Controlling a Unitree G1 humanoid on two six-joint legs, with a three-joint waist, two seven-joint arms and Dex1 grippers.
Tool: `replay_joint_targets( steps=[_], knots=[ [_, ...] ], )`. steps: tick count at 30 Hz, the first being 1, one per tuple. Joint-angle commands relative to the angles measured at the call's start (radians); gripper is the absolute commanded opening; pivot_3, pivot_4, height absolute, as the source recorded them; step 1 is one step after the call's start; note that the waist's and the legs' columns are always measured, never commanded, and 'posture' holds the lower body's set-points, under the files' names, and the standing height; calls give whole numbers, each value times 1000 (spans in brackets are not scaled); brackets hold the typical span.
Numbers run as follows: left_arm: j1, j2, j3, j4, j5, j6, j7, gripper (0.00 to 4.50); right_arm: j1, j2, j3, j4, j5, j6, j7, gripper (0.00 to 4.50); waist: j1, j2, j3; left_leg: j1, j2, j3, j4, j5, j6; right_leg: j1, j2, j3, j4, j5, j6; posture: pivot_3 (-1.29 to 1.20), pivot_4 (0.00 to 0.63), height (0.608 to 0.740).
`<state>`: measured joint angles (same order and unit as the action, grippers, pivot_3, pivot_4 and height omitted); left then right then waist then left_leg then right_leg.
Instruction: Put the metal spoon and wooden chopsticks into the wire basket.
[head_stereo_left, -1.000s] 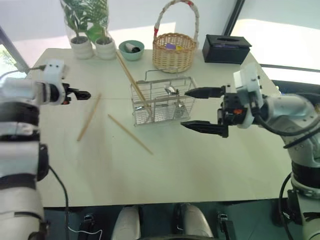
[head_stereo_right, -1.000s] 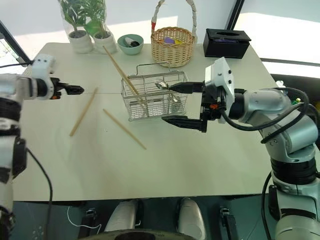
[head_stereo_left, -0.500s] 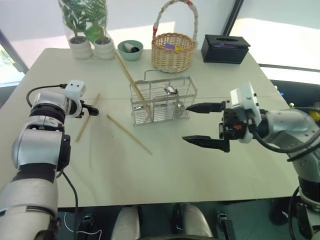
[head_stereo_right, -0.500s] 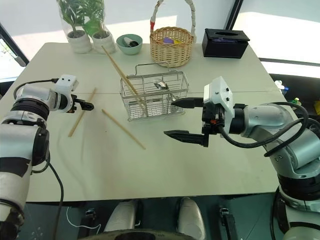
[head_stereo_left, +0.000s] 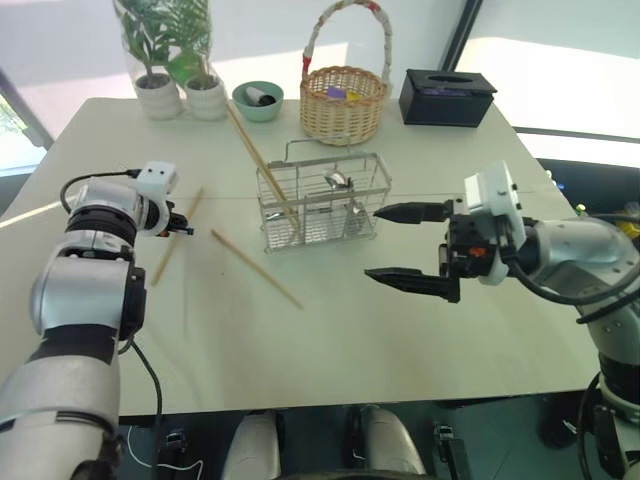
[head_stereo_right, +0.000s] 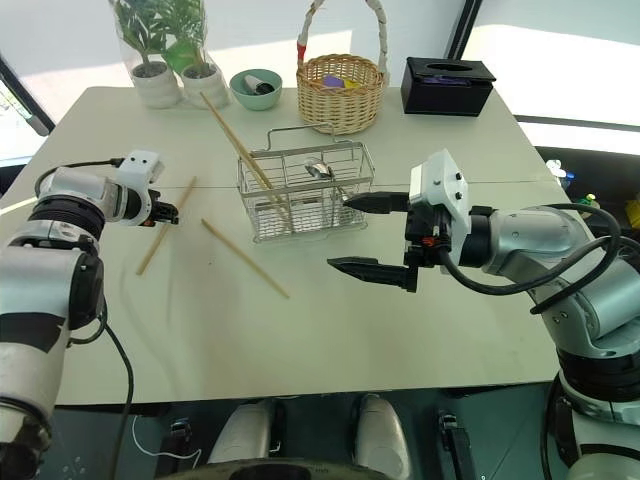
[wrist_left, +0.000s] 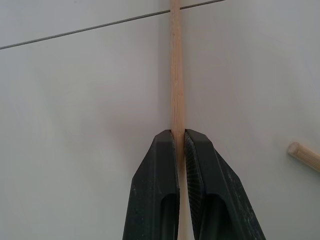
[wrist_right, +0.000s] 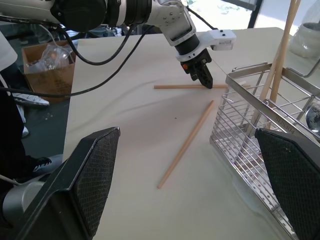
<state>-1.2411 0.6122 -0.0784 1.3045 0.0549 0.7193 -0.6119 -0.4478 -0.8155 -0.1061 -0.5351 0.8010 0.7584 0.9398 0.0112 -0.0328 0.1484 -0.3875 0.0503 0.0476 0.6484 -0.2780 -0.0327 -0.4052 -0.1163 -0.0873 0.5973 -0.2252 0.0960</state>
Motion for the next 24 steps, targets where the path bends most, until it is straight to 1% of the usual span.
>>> replay_joint_targets(
  steps=[1, 4, 7, 10, 12, 14, 18, 21, 24],
  knots=[
    [-15, 19, 34, 8, 1, 28, 25, 43, -6, -17, -30, -8, 13, -13, 5, 4500, 0, 0, 0, 0, 0, 0, 0, 0, 0, 0, 0, 0, 0, 0, 0, 0, 150, 717],
    [-13, 34, 84, -1, -22, 22, 62, 43, 1, -26, -30, 0, 1, -19, 14, 4500, -1, 0, 0, 0, 0, 0, 0, 0, 0, 0, 0, 0, 0, 0, 0, 0, 150, 717],
    [-23, 49, 169, -32, -76, -64, 113, 43, 7, -34, -35, 5, -1, -22, 15, 4500, 0, 0, 0, 0, 0, 0, 0, 0, 0, 0, 0, 0, 0, 0, 0, 0, 150, 717],
    [-32, 61, 212, -87, -103, -162, 107, 43, 13, -40, -44, 5, 7, -16, 5, 4500, 3, -1, 0, 0, 0, 0, 0, 0, 0, 0, 0, 0, 0, 0, 0, 0, 150, 717],
    [-21, 66, 242, -171, -133, -242, 86, 43, 17, -37, -51, -1, 17, -8, -9, 4500, 4, -1, 0, -1, 0, 0, 0, 0, 0, 0, 0, 0, 0, 0, 0, 0, 150, 717],
    [-8, 68, 303, -269, -192, -259, 76, 43, 21, -35, -54, -8, 25, -1, -21, 4500, 3, -1, 0, -1, 0, 0, 0, 0, 0, 0, 0, 0, 0, 0, 0, 0, 150, 717],
    [62, 32, 441, -588, -323, -332, 122, 43, 34, -33, -63, -17, 37, 7, -39, 4500, 1, -1, 0, -1, 0, 0, 0, 0, 0, 0, -1, 0, 0, 0, 0, 0, 150, 717],
    [37, -17, 553, -790, -462, -287, 185, 43, 39, -35, -64, -22, 41, 9, -45, 4500, 1, -1, 0, -1, 0, 0, 0, 0, 0, 1, -1, 0, 0, 1, 1, 0, 150, 717],
    [-5, -58, 574, -928, -551, -222, 229, 43, 41, -38, -65, -23, 44, 9, -51, 4500, 1, -1, 0, -1, 0, 0, 0, 0, 0, 1, 0, 0, 0, 1, 2, 0, 150, 717]
  ],
)
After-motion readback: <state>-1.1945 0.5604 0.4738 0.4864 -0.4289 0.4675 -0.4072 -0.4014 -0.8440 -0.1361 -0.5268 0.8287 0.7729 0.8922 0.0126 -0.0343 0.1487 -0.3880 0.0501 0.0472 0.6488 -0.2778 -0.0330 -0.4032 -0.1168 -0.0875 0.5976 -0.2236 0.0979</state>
